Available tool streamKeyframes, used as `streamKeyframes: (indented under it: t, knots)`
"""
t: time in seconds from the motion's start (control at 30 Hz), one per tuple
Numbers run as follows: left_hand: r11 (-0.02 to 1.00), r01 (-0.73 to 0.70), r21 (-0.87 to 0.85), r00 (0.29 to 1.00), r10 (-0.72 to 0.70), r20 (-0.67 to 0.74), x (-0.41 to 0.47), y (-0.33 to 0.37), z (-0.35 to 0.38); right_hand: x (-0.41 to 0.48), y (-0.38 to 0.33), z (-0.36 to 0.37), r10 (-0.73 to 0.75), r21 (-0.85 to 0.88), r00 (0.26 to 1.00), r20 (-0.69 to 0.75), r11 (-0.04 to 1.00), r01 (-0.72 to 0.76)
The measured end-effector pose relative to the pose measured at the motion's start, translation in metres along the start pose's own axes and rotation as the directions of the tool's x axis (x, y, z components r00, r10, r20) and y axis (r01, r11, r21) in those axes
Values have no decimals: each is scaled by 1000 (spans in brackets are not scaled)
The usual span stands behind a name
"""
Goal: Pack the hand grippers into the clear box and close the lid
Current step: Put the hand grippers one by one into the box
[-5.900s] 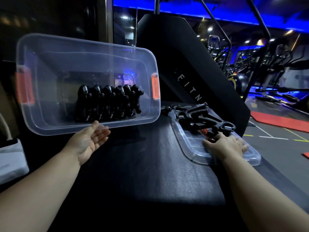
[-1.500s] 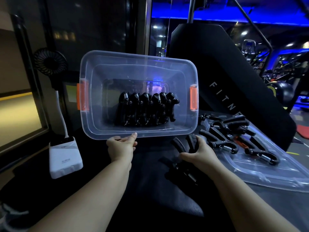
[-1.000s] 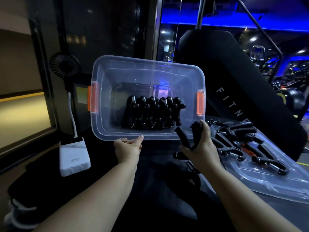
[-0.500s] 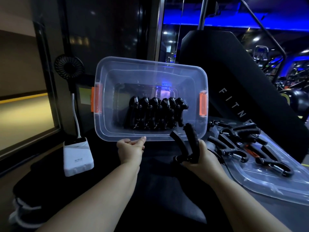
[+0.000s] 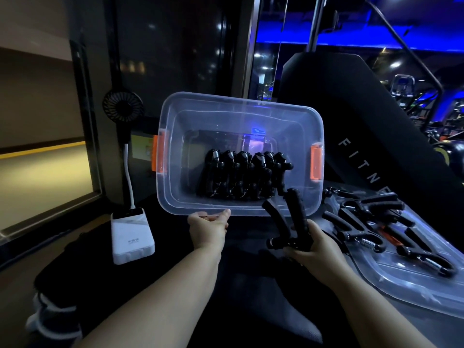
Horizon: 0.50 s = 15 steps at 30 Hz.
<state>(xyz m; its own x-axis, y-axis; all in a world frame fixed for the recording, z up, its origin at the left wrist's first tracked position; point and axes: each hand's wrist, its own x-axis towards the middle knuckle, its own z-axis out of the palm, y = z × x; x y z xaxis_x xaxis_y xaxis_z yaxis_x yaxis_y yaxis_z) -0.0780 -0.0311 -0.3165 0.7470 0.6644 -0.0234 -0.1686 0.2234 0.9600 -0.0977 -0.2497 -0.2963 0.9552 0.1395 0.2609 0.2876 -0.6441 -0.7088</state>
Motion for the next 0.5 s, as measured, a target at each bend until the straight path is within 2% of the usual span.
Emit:
streamKeyframes:
  t: [0.13,0.27,0.43,0.5]
  knots:
    - [1000,13,-9,1000,-13,4,1,0,0,0,-3,2,-12,17,1000,0,1000,12]
    - [1000,10,-23,1000,-10,12,2,-1,0,3,-1,3,36,62,999,16,997,-36]
    - [1000,14,-15,1000,-14,17,1,-1,0,9,-3,-3,119,232,975,186,959,-161]
    - [1000,11,-10,1000,-11,15,1,-1,0,12,-7,-4,119,249,958,260,951,-185]
